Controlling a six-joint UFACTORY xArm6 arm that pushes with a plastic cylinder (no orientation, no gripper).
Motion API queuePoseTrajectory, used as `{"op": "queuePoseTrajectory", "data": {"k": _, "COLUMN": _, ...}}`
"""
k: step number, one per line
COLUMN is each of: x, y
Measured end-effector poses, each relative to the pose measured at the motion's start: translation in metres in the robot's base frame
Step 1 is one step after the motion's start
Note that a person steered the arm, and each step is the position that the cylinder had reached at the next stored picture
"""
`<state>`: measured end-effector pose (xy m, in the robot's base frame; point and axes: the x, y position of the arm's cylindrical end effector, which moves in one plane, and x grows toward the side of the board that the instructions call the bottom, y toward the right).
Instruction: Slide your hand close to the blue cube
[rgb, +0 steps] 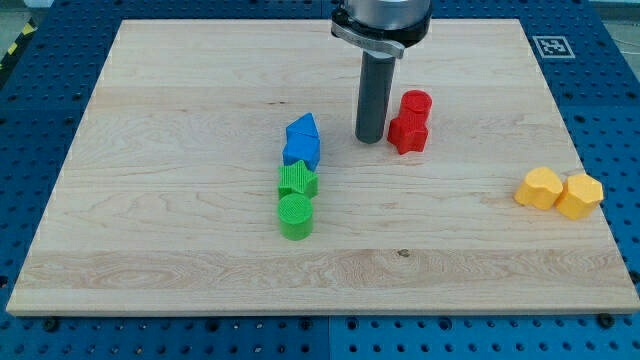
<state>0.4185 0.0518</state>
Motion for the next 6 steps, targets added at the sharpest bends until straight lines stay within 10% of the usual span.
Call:
{"op": "queuePoseTrajectory", "data": {"k": 3, "x": -0.062, "y": -0.123}}
{"op": "queuePoseTrajectory", "data": {"k": 6, "x": 0.03, "y": -0.169}}
